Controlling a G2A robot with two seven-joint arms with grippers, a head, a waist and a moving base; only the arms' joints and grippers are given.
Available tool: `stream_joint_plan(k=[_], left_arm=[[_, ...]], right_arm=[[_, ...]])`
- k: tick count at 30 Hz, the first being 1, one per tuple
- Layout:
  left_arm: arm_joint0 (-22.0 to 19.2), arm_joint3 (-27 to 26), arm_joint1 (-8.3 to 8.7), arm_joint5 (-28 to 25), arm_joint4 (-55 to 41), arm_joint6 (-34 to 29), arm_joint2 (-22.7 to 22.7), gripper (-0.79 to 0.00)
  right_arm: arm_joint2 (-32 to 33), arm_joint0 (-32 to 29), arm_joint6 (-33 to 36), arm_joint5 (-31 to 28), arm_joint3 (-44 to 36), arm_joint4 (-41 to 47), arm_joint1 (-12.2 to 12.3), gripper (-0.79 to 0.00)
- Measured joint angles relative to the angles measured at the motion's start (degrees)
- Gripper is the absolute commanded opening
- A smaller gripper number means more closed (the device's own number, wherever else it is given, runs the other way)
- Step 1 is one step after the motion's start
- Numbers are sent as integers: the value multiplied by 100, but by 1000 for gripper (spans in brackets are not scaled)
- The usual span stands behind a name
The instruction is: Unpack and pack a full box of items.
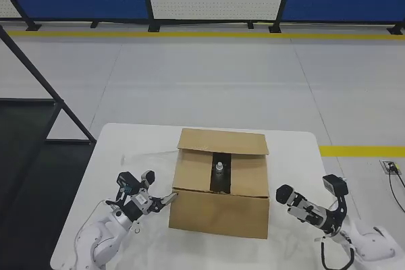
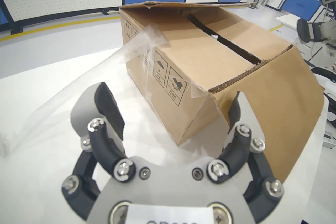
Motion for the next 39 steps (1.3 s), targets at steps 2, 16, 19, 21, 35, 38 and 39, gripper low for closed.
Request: stream_joint_plan(k=[2,16,19,21,35,38,39], left_arm=[[0,0,0,0,0,0,0,0],[0,0,0,-1,1,0,0,0],[0,0,0,-1,1,0,0,0],[0,0,0,-1,1,0,0,0],[0,0,0,-1,0,0,0,0],[0,0,0,-1,0,0,0,0],[0,0,0,-1,0,0,0,0]], right_arm=[[0,0,0,0,0,0,0,0],[-536,752,235,2184,49,1954,-176,0],[-532,738,224,2117,40,1878,-175,0],[-531,736,222,2109,38,1865,-175,0],[-712,1052,-287,3198,-122,1700,-257,0],[-851,1348,-207,3795,7,1541,-301,0],[-899,1448,-221,3959,62,1484,-318,0]])
